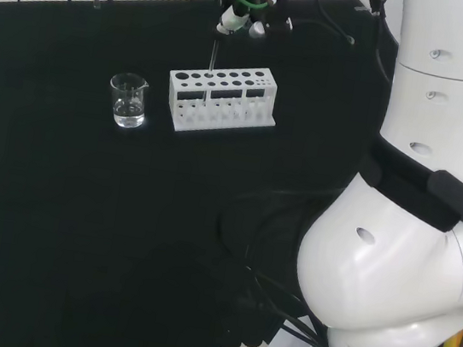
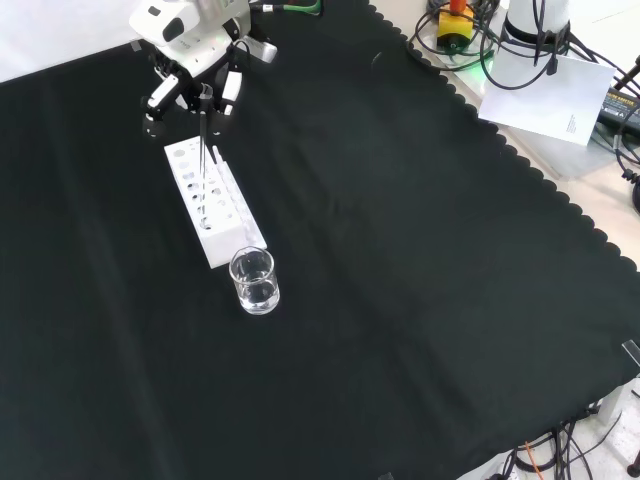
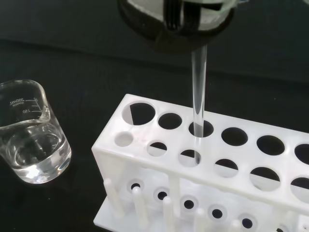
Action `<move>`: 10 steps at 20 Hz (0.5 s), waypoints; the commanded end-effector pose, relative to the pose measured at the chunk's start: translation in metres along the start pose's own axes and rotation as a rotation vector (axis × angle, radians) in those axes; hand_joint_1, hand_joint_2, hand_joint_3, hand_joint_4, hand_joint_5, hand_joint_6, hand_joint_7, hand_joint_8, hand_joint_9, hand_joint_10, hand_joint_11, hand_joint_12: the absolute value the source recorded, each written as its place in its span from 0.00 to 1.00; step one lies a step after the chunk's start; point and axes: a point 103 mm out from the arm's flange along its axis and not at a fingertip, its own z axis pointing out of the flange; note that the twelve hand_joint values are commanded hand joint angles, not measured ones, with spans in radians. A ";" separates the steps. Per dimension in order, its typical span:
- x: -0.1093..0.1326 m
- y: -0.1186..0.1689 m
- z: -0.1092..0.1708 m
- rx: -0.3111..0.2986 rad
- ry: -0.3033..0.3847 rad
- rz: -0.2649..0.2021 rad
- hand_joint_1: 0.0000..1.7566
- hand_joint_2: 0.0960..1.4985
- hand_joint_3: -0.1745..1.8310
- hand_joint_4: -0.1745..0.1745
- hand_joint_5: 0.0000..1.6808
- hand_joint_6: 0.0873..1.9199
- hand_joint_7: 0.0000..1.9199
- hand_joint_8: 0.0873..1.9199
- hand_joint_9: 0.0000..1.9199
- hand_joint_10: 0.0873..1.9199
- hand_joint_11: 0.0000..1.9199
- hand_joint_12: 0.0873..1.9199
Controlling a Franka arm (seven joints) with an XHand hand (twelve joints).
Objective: Put the glass rod back on the white test tube rack.
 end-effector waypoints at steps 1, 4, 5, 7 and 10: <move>-0.002 -0.001 0.001 0.002 0.001 0.005 0.79 0.52 0.00 0.11 0.19 0.34 0.88 0.38 0.98 0.25 0.95 0.36; -0.003 -0.003 0.001 -0.003 -0.001 0.007 0.79 0.52 0.00 0.11 0.20 0.34 0.88 0.38 0.98 0.25 0.95 0.37; -0.003 -0.003 0.001 -0.002 0.000 0.007 0.79 0.52 0.00 0.10 0.20 0.34 0.88 0.38 0.98 0.25 0.95 0.37; -0.004 -0.003 0.002 0.000 0.001 0.008 0.79 0.52 0.00 0.10 0.20 0.35 0.88 0.38 0.98 0.25 0.95 0.37; -0.004 -0.004 0.002 0.002 -0.001 0.011 0.79 0.53 0.00 0.09 0.21 0.35 0.88 0.39 0.98 0.25 0.95 0.37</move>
